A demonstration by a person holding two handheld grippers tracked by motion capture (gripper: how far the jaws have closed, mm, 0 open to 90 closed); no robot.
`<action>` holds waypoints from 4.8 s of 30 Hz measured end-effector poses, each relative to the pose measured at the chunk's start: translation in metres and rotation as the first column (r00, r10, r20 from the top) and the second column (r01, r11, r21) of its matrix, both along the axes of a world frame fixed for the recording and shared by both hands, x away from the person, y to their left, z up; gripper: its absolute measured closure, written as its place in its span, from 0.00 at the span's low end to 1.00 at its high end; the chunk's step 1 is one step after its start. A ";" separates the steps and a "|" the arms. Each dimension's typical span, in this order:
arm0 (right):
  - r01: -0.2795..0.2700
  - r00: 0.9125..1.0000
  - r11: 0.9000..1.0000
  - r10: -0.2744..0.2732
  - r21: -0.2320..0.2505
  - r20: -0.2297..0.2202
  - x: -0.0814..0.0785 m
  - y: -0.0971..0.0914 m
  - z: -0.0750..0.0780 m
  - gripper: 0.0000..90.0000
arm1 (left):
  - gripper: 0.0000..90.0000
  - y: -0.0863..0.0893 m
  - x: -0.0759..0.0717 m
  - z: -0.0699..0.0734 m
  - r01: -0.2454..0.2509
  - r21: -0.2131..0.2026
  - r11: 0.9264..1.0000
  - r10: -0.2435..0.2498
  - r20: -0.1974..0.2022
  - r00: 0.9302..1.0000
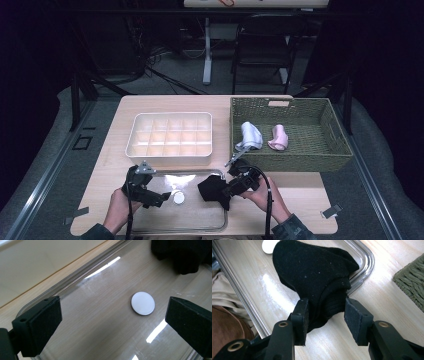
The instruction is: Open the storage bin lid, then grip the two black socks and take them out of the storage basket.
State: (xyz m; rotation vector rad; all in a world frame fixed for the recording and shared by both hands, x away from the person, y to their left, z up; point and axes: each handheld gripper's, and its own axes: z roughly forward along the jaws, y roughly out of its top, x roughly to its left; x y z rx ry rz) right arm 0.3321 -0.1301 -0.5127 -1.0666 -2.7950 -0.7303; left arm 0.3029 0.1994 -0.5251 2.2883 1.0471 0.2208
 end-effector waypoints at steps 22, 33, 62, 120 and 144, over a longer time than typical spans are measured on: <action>0.020 1.000 1.000 -0.020 0.023 0.012 0.002 -0.006 0.004 0.62 | 0.01 -0.015 -0.005 0.006 -0.001 -0.073 0.997 0.002 0.016 1.000; 0.029 1.000 0.999 -0.029 0.030 0.012 0.004 -0.002 0.005 0.63 | 0.14 -0.053 -0.005 0.006 0.095 -0.087 0.992 -0.094 0.008 0.996; 0.037 0.998 0.992 -0.032 0.117 -0.047 0.018 0.002 -0.008 0.70 | 0.52 -0.097 0.009 -0.013 0.136 -0.062 0.989 -0.143 -0.129 0.981; 0.201 0.977 0.977 -0.205 0.070 0.052 0.013 -0.021 -0.017 0.47 | 0.39 -0.121 -0.007 -0.010 0.242 -0.013 0.970 -0.242 -0.106 0.964; 0.215 0.976 0.977 -0.215 -0.002 -0.018 0.020 -0.019 -0.032 0.93 | 0.79 -0.119 0.002 -0.020 0.246 0.003 0.969 -0.243 -0.143 0.959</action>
